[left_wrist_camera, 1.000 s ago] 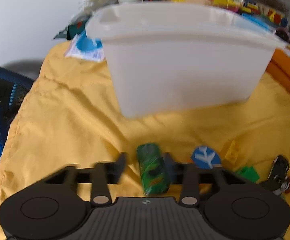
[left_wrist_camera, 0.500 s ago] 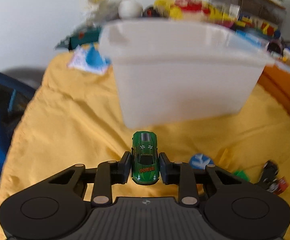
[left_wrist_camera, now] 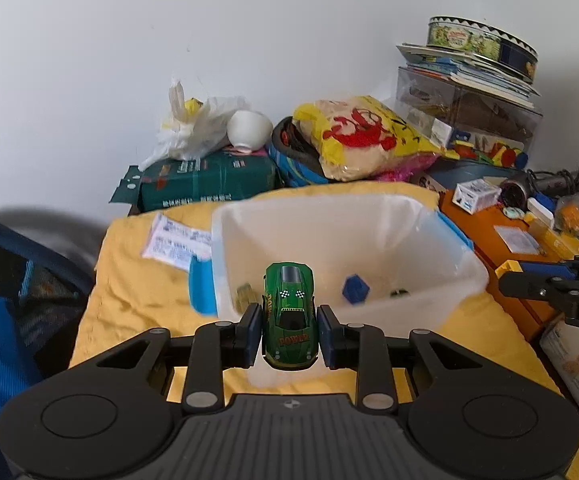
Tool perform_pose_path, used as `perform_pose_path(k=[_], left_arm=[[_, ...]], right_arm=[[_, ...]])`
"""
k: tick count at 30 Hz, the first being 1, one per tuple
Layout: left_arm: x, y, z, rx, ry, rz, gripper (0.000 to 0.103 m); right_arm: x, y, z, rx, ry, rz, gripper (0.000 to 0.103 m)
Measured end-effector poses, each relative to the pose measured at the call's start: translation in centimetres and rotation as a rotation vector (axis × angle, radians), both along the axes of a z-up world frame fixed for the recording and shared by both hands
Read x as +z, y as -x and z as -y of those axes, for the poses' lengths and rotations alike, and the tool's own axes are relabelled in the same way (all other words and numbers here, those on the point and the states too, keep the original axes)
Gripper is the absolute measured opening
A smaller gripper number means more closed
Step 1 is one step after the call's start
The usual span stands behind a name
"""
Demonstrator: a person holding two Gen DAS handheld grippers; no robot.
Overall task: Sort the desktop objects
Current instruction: 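Carry the green car and yellow block over the white bin, then open both tools to drop the green car and yellow block into the bin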
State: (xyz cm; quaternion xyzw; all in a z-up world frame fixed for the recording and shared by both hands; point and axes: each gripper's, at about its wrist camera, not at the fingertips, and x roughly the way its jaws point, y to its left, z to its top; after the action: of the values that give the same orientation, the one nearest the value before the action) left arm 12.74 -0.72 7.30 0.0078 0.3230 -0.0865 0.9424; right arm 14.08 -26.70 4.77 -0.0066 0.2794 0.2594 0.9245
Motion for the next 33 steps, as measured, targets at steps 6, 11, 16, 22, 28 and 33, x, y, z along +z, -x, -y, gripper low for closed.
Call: perform_pose_path(k=[6, 11, 16, 22, 28, 33], left_arm=[[1.1, -3.4, 0.0, -0.003, -0.001, -0.014, 0.033], [1.1, -5.9, 0.1, 0.008, -0.005, -0.037, 0.033], [1.0, -7.5, 0.3, 0.003, -0.019, -0.048, 0.033], [0.6, -8.6, 0.6, 0.001, -0.034, -0.067, 0.033], [-0.6, -8.5, 0.9, 0.001, -0.079, -0.069, 0.056], [-1.2, -6.6, 0.1, 0.010, -0.061, -0.060, 0.056]], right_arm=[[1.1, -3.6, -1.0, 0.005, 0.021, 0.017, 0.028], [1.3, -6.4, -1.4, -0.007, 0.039, -0.004, 0.028], [0.9, -8.2, -2.0, -0.013, 0.062, -0.034, 0.028], [0.3, -9.5, -2.5, -0.002, 0.080, -0.059, 0.028], [-0.7, -10.7, -2.6, -0.019, 0.092, -0.101, 0.047], [-1.0, -9.7, -1.7, -0.014, 0.097, -0.096, 0.047]])
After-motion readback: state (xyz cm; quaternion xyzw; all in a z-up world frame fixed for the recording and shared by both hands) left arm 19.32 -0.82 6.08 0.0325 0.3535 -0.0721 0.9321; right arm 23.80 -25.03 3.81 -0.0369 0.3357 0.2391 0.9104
